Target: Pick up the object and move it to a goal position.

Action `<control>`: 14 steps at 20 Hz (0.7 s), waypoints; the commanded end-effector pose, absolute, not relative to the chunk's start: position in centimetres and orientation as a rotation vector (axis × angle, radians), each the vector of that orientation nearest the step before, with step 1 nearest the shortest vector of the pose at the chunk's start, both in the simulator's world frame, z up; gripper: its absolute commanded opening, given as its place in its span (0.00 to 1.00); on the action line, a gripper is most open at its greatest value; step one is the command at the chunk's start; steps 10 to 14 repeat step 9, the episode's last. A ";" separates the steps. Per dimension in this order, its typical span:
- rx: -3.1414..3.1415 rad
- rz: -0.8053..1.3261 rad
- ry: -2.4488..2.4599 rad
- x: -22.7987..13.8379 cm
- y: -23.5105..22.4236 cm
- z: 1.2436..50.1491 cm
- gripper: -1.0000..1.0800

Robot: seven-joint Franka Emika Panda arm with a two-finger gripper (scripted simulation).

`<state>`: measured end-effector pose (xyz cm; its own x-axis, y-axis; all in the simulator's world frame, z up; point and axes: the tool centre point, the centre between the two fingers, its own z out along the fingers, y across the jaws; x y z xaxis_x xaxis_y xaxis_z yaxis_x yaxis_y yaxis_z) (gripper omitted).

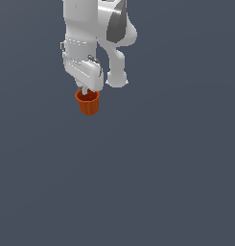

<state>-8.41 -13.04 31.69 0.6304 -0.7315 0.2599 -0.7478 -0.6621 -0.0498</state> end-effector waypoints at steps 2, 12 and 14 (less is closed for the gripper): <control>2.780 0.401 -1.262 -9.0 -13.5 33.4 0.00; 2.780 0.402 -1.260 -9.2 -13.8 34.6 0.00; 2.780 0.402 -1.260 -9.2 -13.8 34.6 0.00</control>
